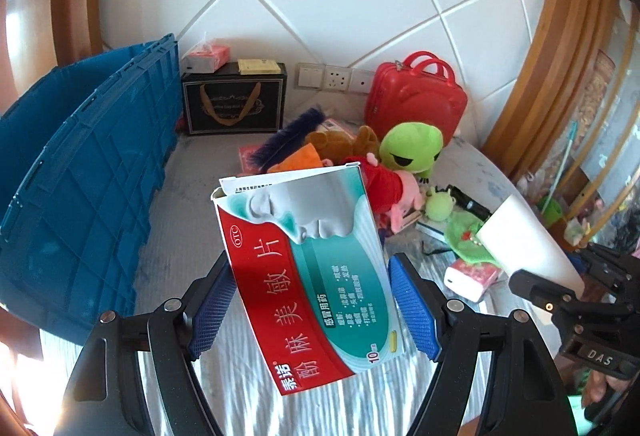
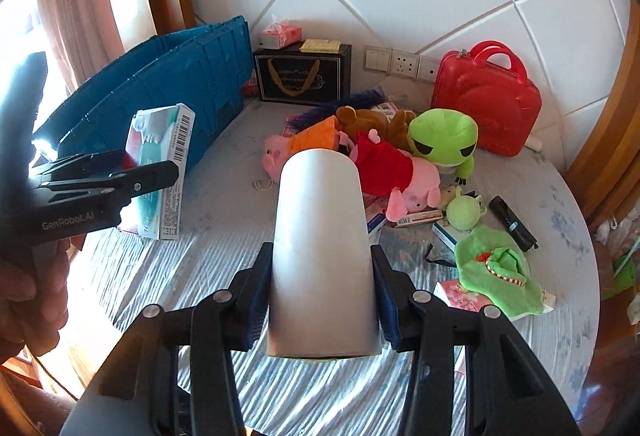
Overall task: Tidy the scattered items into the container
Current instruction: 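Carry the medicine box in the left tool while the right tool carries the roller to the crate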
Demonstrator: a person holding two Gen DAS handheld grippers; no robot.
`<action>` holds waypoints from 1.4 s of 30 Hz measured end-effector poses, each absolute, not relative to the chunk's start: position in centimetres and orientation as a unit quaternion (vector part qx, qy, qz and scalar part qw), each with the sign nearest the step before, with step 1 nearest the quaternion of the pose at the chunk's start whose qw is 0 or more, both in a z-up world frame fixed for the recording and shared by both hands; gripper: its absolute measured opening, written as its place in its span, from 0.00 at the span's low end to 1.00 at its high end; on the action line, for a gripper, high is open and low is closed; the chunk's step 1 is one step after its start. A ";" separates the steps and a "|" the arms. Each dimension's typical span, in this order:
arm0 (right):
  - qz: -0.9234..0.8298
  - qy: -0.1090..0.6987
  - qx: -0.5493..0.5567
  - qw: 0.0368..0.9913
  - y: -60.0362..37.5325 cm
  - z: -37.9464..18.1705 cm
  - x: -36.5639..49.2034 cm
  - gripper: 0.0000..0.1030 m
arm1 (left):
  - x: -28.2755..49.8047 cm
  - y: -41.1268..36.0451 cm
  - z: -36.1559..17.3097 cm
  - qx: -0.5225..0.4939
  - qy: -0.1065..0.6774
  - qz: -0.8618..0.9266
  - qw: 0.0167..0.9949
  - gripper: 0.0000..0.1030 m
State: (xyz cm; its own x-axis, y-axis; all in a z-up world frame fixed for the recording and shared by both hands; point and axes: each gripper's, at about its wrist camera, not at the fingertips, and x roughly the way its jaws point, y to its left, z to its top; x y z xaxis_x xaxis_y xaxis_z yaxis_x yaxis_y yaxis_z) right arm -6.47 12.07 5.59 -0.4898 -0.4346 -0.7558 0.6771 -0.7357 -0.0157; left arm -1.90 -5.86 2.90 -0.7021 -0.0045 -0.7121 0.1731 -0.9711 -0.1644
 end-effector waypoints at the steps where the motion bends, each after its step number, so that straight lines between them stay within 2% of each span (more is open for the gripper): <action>1: -0.850 0.154 0.380 0.331 11.9 6.0 -6.3 0.44 | -1.8 -6.0 3.3 0.380 0.110 -0.917 0.051 0.74; 16: -0.859 0.161 0.351 0.337 5.1 9.9 -4.5 0.44 | -0.2 -12.5 8.2 0.326 0.120 -0.937 0.017 0.74; 27: -0.864 0.165 0.325 0.347 -4.5 13.8 -2.1 0.44 | 1.9 -22.8 12.5 0.267 0.139 -0.953 0.010 0.74; 42: -0.832 0.197 0.306 0.419 -20.6 14.1 1.8 0.44 | 6.0 -39.1 13.0 0.234 0.169 -0.954 0.080 0.74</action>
State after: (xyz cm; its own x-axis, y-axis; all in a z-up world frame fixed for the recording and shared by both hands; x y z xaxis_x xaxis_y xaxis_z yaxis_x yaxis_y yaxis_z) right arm 1.84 -20.59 14.12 -0.4617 -0.5766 -0.6741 0.8173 -0.5718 -0.0706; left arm 6.00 -39.08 12.96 -0.8777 -0.0744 -0.4734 0.2321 -0.9302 -0.2842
